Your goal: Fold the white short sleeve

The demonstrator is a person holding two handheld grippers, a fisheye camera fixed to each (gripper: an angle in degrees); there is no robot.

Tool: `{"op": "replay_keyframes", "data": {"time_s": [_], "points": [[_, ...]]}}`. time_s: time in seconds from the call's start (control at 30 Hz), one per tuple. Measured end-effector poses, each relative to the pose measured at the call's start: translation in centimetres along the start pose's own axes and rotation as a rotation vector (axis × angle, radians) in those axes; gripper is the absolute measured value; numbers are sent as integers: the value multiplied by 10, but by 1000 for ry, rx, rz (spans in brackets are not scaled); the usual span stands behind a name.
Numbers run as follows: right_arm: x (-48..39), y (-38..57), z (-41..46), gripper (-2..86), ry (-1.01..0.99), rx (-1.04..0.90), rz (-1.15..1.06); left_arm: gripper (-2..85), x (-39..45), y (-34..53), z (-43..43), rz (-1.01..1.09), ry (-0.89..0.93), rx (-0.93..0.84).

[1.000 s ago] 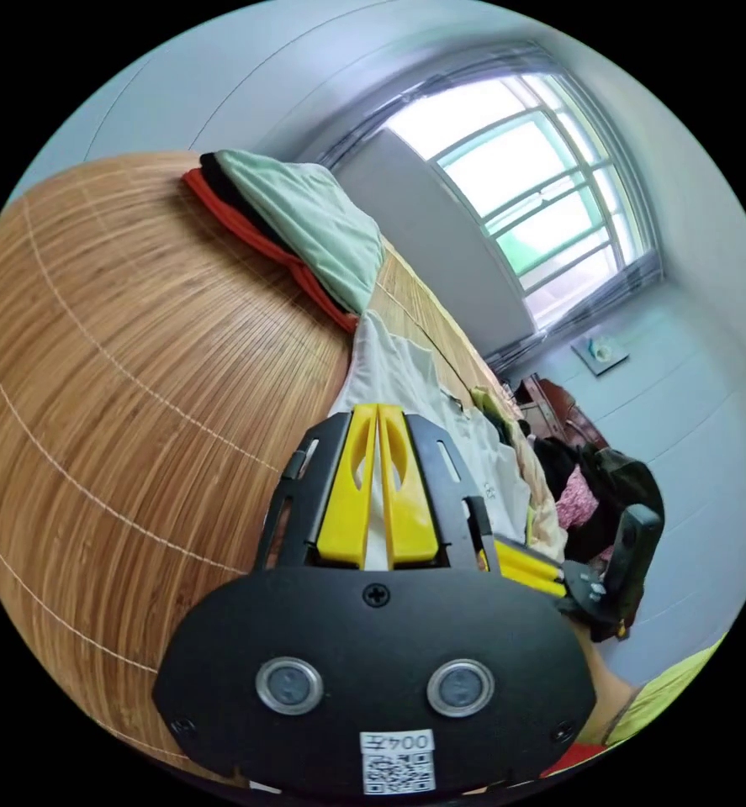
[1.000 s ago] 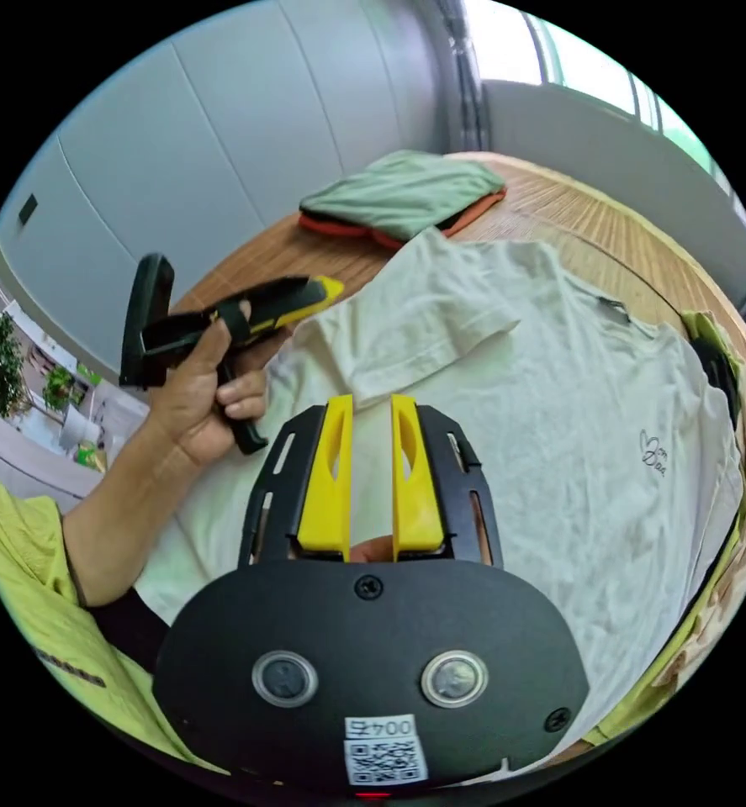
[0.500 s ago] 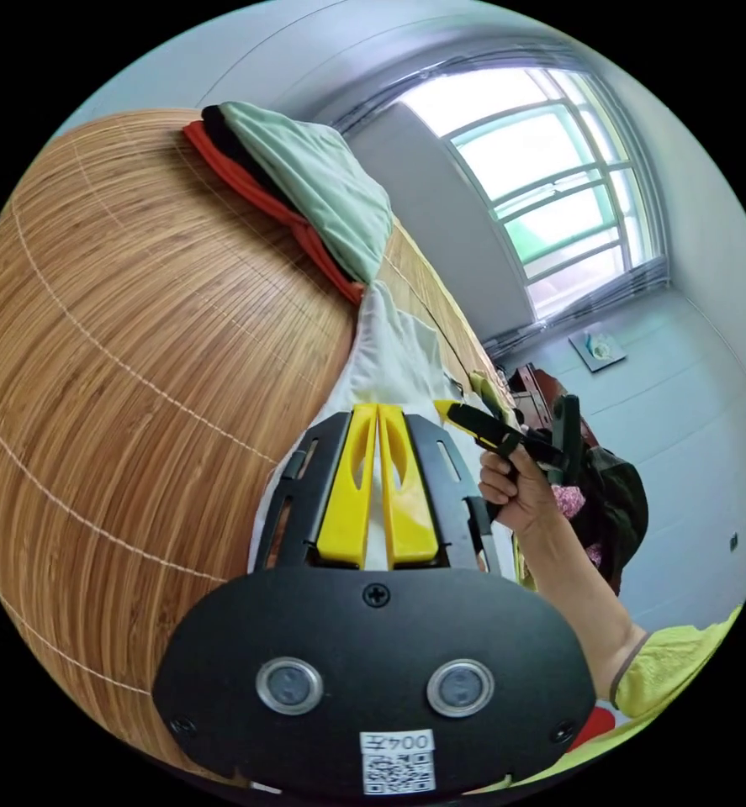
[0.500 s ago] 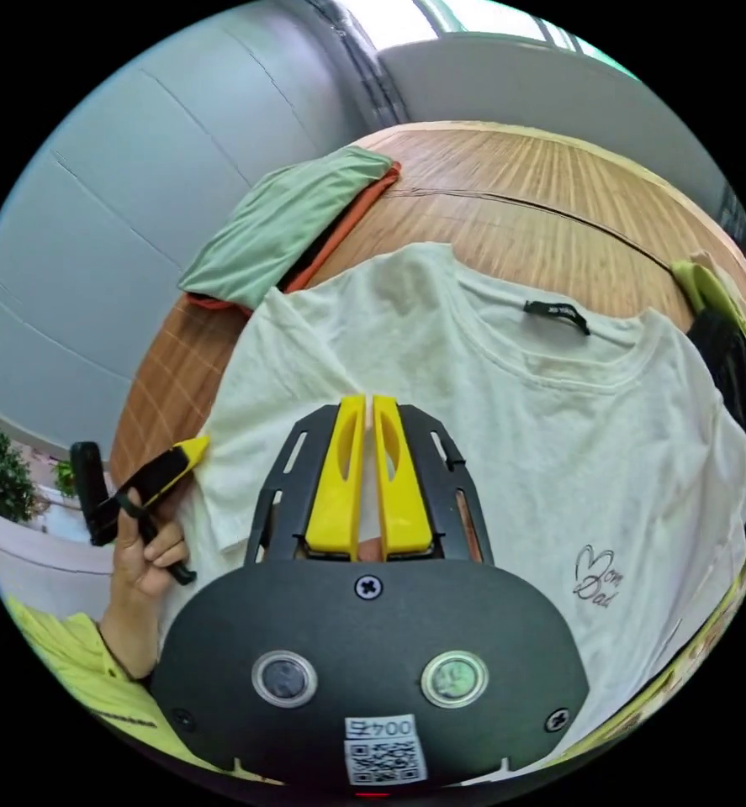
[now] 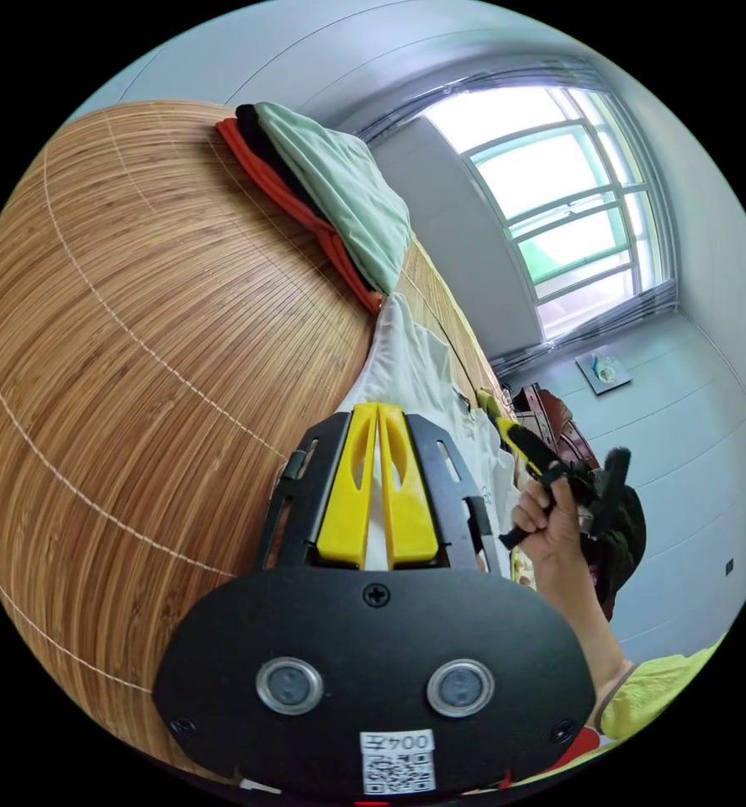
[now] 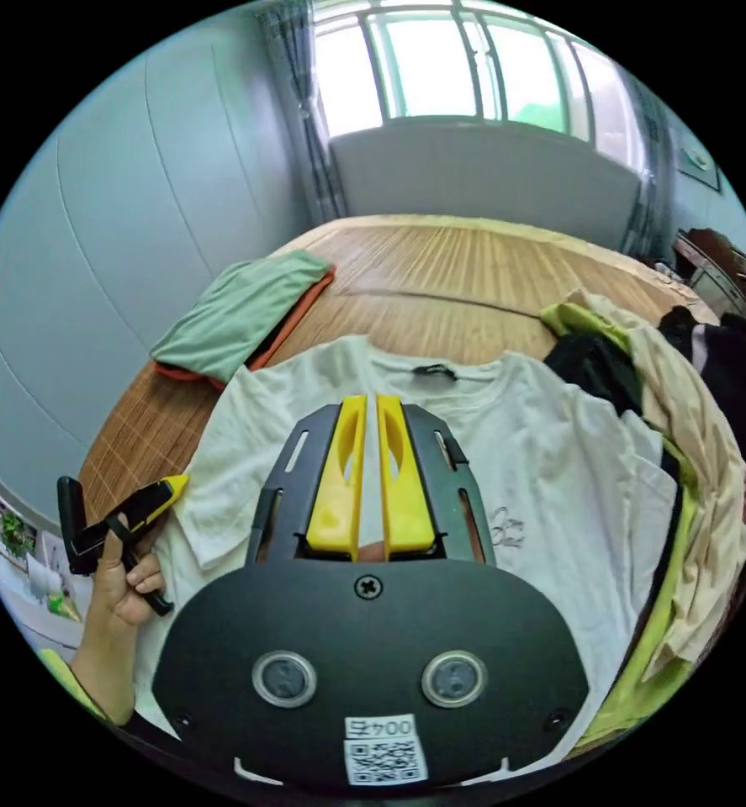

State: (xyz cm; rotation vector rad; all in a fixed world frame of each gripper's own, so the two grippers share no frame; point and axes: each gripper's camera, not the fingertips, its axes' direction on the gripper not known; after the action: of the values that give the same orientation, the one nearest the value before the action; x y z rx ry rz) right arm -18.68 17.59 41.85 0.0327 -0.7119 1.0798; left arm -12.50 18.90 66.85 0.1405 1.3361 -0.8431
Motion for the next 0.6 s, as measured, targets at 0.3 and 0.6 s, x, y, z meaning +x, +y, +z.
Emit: {"op": "replay_keyframes", "data": {"time_s": [0.3, 0.6], "points": [[176, 27, -66, 89, 184, -245, -95, 1, -2, -1, -1, 6, -4, 0], [167, -12, -22, 98, 99, -535, -297, 1, -8, -3, -4, -2, 20, 0]]}}
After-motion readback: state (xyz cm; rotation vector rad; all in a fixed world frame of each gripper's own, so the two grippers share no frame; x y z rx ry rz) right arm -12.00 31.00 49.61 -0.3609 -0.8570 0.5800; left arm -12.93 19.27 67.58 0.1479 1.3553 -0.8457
